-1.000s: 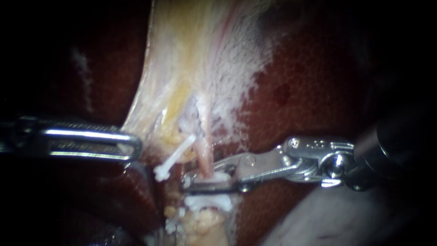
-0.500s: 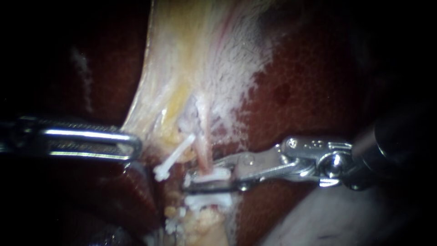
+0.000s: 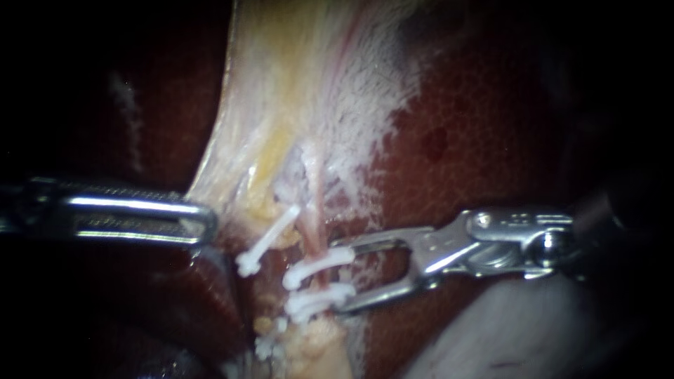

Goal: Going back third clip right tube

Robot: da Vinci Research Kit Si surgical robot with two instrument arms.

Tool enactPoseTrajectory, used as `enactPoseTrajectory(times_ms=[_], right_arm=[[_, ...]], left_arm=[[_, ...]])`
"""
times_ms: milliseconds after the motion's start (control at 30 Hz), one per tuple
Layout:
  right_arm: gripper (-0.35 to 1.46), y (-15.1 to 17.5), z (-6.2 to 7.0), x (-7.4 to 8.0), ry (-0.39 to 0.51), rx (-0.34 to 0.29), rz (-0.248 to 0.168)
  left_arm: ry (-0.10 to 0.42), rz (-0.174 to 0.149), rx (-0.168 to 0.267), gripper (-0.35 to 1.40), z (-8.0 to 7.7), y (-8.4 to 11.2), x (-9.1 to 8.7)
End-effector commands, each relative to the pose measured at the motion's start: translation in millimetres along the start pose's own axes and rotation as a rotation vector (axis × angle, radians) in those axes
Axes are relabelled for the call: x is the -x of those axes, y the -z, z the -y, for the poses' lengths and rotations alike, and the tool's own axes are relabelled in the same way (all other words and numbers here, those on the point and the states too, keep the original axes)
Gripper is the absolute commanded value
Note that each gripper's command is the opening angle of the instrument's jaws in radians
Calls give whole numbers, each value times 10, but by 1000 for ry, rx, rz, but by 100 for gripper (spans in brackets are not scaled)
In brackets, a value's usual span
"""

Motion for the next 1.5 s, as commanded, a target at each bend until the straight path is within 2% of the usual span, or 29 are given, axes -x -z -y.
enactPoseTrajectory(times_ms=[33, 267, 467, 600, 800, 933, 1000, 1167, 1367, 1500], right_arm=[[57, 8, 0, -2, 20, 4, -1], [60, 47, -1, -22, 97, 30, -5], [60, 56, 5, -38, 120, 34, -7], [60, 55, 8, -38, 121, 34, -7], [60, 56, 8, -37, 121, 36, -6], [60, 56, 9, -37, 122, 36, -6], [60, 56, 10, -37, 122, 36, -6], [60, 56, 12, -38, 122, 33, -6], [60, 56, 12, -38, 122, 30, -6], [60, 56, 12, -38, 122, 30, -6]], left_arm=[[1, 0, 0, -35, -1, 0, 0], [0, 1, 4, -35, -8, 1, -2], [0, 2, 6, -35, -12, 1, -3], [-2, 4, 12, -35, -24, 1, -7], [-2, 9, 18, -35, -54, -9, -30], [11, -18, 39, -35, -76, -29, -59], [11, -27, 42, -35, -81, -37, -69], [14, -38, 31, -35, -75, -50, -73], [14, -42, 20, -35, -60, -54, -71], [13, -44, 15, -35, -58, -57, -74]])
